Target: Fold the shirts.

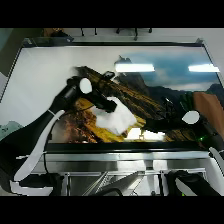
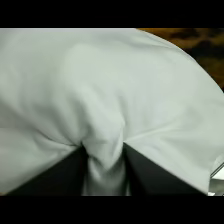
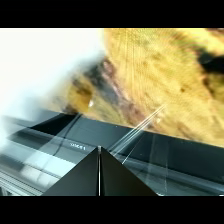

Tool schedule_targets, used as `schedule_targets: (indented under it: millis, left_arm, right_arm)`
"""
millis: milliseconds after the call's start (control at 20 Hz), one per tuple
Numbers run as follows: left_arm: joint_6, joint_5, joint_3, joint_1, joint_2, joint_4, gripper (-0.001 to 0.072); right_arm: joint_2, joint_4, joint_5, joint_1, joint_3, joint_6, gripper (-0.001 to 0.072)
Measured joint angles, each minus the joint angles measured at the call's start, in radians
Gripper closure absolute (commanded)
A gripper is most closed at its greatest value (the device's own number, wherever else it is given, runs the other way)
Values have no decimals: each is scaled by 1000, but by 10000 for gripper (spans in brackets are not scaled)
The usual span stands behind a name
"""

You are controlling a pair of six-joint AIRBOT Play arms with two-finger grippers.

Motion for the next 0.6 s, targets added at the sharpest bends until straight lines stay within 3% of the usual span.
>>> schedule_targets:
  millis: [150,400,500,600]
  left_arm:
    - [-33,-45,79,-33,-34,1,1]
    - [-58,-246,174,79,10,3,1]
    - [-60,-260,92,138,61,5,1]
    - [-65,-206,-53,186,114,4,1]
  right_arm:
    - [0,0,0,0,0,0,695]
    - [0,5,2,0,0,0,682]
    - [-1,5,1,-9,2,-10,371]
    - [-7,3,-3,-43,12,-23,343]
